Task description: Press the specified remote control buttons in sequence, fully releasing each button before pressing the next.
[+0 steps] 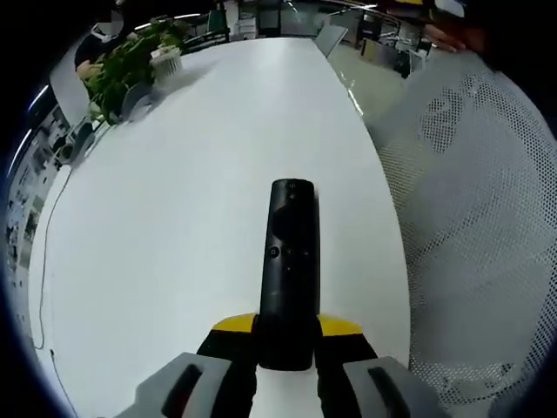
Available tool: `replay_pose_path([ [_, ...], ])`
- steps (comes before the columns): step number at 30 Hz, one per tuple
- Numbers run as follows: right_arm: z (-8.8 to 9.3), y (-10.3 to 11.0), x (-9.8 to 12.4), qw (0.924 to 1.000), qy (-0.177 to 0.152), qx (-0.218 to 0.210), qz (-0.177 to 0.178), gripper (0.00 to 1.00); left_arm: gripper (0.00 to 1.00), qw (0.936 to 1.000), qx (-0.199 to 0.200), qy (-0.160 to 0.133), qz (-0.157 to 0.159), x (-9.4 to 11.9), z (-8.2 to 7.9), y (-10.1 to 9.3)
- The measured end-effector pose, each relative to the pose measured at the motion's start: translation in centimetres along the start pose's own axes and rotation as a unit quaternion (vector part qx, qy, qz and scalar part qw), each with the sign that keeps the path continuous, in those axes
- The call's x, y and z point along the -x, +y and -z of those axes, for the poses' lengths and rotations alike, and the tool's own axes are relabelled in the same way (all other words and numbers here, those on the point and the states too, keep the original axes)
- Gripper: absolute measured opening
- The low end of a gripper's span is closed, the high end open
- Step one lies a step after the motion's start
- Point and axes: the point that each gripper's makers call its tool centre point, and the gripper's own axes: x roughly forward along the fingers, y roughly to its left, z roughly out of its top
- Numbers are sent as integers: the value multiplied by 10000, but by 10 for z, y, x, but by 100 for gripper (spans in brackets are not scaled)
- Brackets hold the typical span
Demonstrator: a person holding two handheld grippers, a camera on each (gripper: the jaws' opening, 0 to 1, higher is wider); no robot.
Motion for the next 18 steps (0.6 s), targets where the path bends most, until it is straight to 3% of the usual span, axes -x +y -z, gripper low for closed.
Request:
replay_pose_path([
  [18,10,-1,-2,9996,273,-36,-4,37,24,9999,16,124,7,-2,-5,63],
])
